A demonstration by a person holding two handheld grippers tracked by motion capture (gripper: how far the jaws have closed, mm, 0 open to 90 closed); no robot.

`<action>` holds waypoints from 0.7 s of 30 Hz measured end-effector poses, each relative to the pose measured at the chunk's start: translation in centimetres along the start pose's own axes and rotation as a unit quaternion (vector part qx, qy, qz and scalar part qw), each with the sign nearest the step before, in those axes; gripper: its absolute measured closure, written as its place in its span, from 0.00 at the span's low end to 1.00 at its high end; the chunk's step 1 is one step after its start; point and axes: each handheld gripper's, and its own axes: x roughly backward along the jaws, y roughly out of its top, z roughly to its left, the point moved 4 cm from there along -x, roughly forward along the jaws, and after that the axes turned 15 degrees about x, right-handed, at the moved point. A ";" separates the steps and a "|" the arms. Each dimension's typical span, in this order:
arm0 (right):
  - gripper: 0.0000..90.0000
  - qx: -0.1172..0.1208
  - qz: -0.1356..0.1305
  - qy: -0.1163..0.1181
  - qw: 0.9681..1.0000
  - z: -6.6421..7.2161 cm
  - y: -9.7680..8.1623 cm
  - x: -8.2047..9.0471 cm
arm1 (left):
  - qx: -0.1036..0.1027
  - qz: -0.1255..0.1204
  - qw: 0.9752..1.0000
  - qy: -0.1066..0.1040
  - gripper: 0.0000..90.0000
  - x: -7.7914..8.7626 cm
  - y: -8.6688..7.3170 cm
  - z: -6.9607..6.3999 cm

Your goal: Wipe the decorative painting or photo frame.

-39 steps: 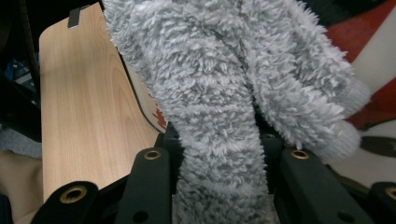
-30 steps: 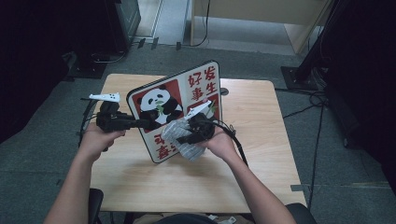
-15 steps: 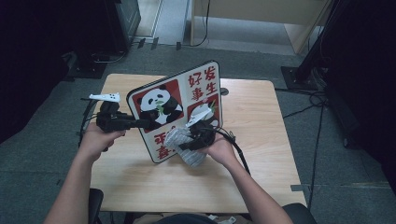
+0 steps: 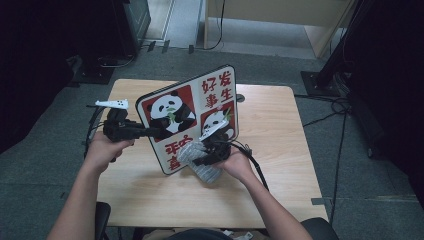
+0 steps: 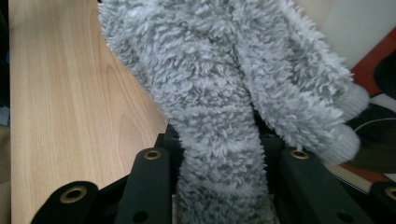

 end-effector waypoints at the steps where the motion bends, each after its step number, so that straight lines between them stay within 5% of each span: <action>1: 0.75 0.001 0.000 0.001 1.000 0.0 0.0 0.1 | 0.000 0.000 1.000 0.001 0.83 0.0 0.0 0.0; 8: 0.75 0.011 -0.007 -0.004 1.000 0.5 0.6 1.2 | 0.004 0.003 1.000 -0.002 0.82 0.0 0.0 0.0; 21: 0.75 0.039 -0.046 -0.033 0.998 1.0 5.6 6.2 | 0.011 0.002 1.000 0.007 0.72 0.1 0.0 0.2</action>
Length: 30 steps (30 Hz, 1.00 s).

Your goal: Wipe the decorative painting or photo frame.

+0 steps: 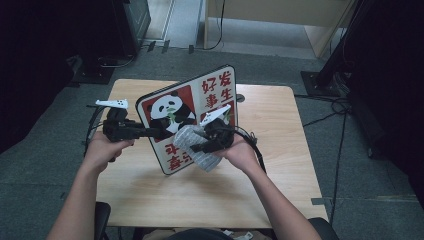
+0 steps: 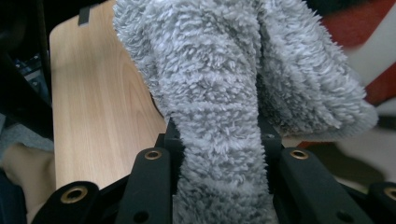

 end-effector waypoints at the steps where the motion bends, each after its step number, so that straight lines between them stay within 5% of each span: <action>1: 0.75 -0.001 -0.003 -0.001 1.000 0.0 0.4 0.3 | -0.001 0.000 1.000 0.001 0.71 0.0 0.0 0.0; 17: 0.75 0.037 -0.023 -0.035 0.998 -1.1 8.5 5.4 | -0.001 -0.010 1.000 -0.006 0.60 0.6 0.0 0.1; 30: 0.75 0.057 -0.020 -0.037 0.997 -0.8 13.6 6.3 | 0.003 -0.017 1.000 -0.018 0.67 2.1 -0.2 0.2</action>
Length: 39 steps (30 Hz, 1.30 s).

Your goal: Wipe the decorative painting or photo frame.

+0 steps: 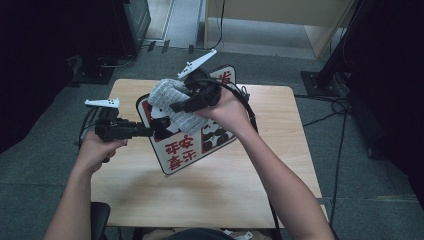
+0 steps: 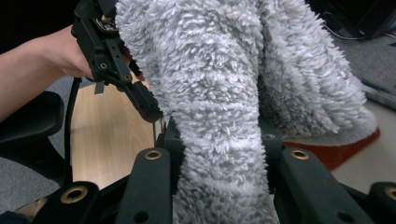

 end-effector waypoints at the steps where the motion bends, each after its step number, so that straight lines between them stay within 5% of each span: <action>1: 0.75 0.002 0.001 0.001 1.000 0.0 0.3 0.0 | 0.000 0.000 1.000 -0.001 0.68 0.1 0.0 0.0; 15: 0.74 0.015 0.015 0.007 1.000 0.6 2.7 -1.0 | -0.014 -0.003 1.000 -0.001 0.83 0.3 -0.4 -0.2; 39: 0.74 0.002 0.029 0.025 0.999 1.1 -0.1 -3.3 | -0.025 0.004 1.000 0.002 0.85 0.3 -0.4 -0.3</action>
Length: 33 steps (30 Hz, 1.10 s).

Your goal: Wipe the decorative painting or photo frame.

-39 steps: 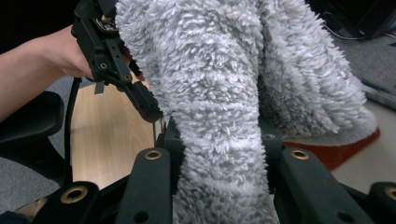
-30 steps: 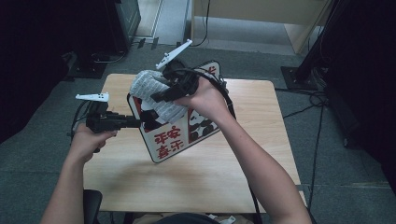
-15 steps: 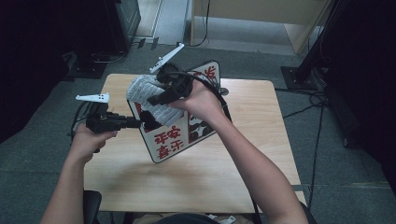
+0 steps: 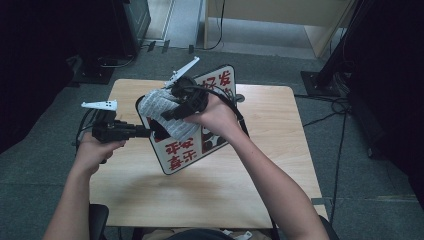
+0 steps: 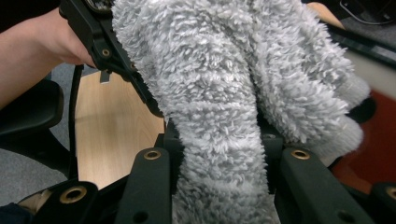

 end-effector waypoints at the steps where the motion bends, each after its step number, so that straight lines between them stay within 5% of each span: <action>1: 0.74 0.000 0.001 0.001 1.000 0.0 -0.1 -0.1 | 0.001 0.000 1.000 0.000 0.85 0.0 0.0 0.0; 33: 0.74 -0.012 0.003 0.026 1.000 1.0 -4.6 -3.0 | 0.001 0.002 1.000 -0.002 0.85 0.0 0.0 0.0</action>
